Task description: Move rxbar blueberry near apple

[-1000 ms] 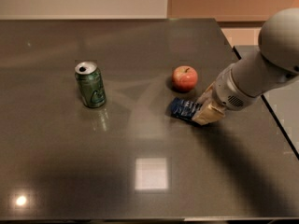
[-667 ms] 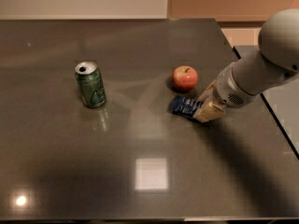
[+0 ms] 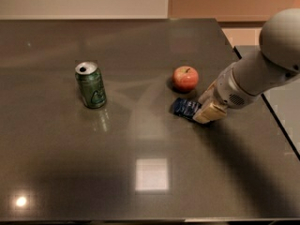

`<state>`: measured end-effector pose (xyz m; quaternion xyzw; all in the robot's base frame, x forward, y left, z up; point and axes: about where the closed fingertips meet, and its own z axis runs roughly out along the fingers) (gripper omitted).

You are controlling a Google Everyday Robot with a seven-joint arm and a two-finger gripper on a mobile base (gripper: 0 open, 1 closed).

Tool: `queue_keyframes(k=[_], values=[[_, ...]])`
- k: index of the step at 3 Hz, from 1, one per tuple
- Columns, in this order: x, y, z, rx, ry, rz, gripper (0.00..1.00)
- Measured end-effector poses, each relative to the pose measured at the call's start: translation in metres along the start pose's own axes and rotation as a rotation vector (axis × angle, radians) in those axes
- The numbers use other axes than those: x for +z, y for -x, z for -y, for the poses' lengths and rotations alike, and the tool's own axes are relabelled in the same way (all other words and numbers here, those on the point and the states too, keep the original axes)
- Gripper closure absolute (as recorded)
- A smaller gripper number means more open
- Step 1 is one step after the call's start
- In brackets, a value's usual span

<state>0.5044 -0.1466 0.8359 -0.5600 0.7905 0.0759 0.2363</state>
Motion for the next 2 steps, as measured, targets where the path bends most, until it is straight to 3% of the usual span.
queue_keyframes(k=[1, 2], values=[[0.0001, 0.0008, -0.0007, -0.002, 0.001, 0.0, 0.0], [0.0001, 0.0008, -0.0008, -0.002, 0.001, 0.0, 0.0]])
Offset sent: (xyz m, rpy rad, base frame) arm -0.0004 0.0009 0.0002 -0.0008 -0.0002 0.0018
